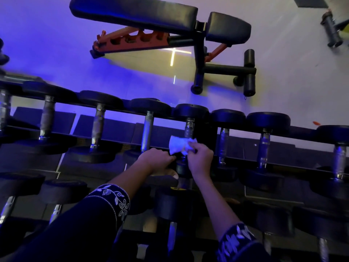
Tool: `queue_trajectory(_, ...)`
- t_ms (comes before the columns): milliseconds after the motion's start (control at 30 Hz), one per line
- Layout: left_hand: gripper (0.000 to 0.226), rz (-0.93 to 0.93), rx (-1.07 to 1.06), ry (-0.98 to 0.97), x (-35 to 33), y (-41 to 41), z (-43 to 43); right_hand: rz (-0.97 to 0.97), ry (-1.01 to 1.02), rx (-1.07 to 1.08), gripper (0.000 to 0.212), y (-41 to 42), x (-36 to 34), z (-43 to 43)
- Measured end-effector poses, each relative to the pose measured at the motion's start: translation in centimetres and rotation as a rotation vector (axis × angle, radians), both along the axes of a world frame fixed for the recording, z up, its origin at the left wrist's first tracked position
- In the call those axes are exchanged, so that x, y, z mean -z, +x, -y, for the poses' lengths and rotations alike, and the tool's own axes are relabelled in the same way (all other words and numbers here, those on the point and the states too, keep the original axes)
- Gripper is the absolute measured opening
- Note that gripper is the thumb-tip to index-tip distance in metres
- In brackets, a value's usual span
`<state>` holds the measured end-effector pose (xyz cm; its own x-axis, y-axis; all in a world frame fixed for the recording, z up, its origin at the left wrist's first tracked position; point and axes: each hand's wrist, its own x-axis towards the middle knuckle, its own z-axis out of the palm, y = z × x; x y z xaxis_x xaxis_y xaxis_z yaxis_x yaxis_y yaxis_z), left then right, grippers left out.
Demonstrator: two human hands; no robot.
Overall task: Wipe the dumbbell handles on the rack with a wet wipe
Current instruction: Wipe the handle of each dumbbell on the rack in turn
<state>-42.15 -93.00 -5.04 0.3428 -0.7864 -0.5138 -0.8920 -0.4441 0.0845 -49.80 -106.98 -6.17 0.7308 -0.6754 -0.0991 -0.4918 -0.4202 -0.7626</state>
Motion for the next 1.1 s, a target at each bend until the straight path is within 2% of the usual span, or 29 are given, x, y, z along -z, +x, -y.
queue_trajectory(167,0.087,0.011,0.003,-0.009,0.0,0.0,-0.1,0.039,-0.019,0.092,0.015,5.9,-1.3,2.3)
queue_trajectory(367,0.086,0.012,0.01,-0.008,0.4,0.1,-0.1,-0.066,-0.153,-0.017,0.022,0.1,-0.2,-0.7)
queue_trajectory(433,0.086,0.012,0.016,-0.012,0.5,0.1,-0.1,-0.017,-0.119,0.023,0.022,-0.6,-0.1,-0.9)
queue_trajectory(533,0.088,0.028,0.02,-0.015,0.3,0.0,0.0,0.043,-0.051,0.092,0.013,2.8,-0.2,1.0)
queue_trajectory(600,0.089,0.032,0.017,-0.009,0.4,-0.1,0.0,0.035,0.028,0.156,0.003,5.5,-0.3,2.6)
queue_trajectory(667,0.09,0.039,0.014,-0.016,0.3,-0.1,-0.1,0.025,0.129,0.19,0.003,6.4,-0.4,3.2)
queue_trajectory(767,0.088,0.037,0.015,-0.037,0.4,0.0,-0.1,-0.049,0.176,0.094,0.017,3.4,0.1,2.2)
queue_trajectory(900,0.085,0.025,0.014,-0.048,0.6,-0.1,-0.1,-0.165,0.341,0.058,0.033,-0.5,1.5,1.4)
queue_trajectory(933,0.085,0.025,0.017,-0.049,0.6,-0.1,-0.1,-0.141,0.441,0.103,0.031,0.5,1.6,1.9)
queue_trajectory(1000,0.087,0.023,0.013,-0.047,0.5,-0.1,0.0,0.002,0.779,0.258,0.017,3.8,1.1,3.4)
queue_trajectory(1067,0.088,0.024,0.015,-0.043,0.4,-0.2,0.0,0.09,1.035,0.417,0.031,6.8,1.6,4.9)
queue_trajectory(1100,0.089,0.026,0.019,-0.041,0.4,-0.1,0.0,0.063,1.059,0.44,0.032,7.7,2.1,5.3)
